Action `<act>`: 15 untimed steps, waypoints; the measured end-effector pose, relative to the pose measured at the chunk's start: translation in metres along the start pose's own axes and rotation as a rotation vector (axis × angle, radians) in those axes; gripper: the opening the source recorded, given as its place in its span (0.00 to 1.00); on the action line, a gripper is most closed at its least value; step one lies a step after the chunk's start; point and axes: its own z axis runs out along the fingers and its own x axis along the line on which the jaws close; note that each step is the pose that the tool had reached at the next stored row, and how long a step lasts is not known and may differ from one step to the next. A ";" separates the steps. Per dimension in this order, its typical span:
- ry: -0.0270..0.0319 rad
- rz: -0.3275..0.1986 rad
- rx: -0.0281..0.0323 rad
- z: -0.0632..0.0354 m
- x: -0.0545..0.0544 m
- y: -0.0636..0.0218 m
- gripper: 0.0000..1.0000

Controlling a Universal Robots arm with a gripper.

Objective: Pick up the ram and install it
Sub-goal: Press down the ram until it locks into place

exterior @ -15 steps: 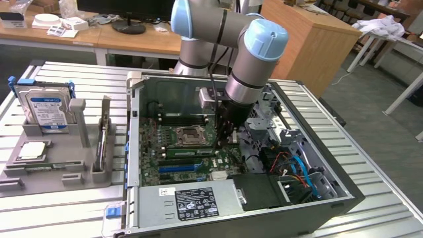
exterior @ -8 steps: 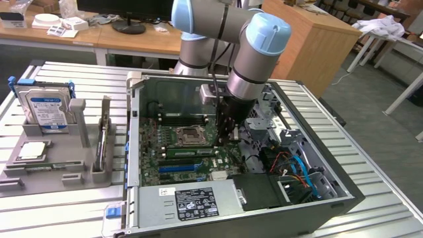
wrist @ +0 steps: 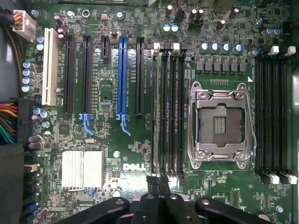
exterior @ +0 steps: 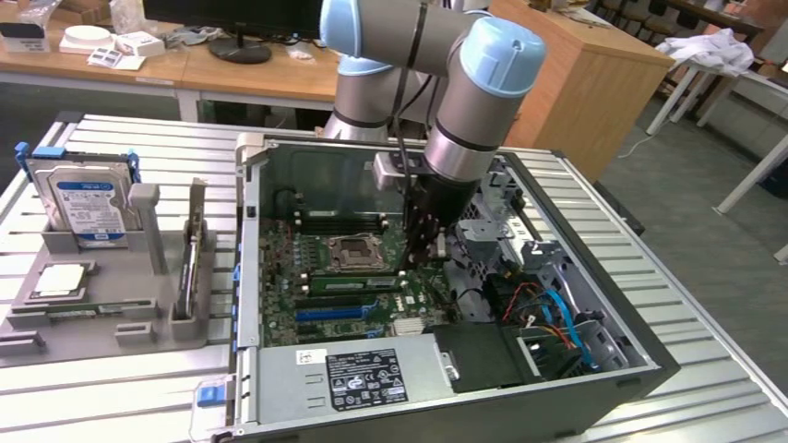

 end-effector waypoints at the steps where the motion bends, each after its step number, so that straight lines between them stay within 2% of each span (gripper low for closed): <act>1: -0.0001 0.000 0.0000 0.0000 0.000 0.0000 0.11; 7: 0.0002 0.000 0.0000 0.0000 0.000 0.0024 0.11; 15: 0.0002 0.000 0.0007 0.0010 0.000 0.0229 0.11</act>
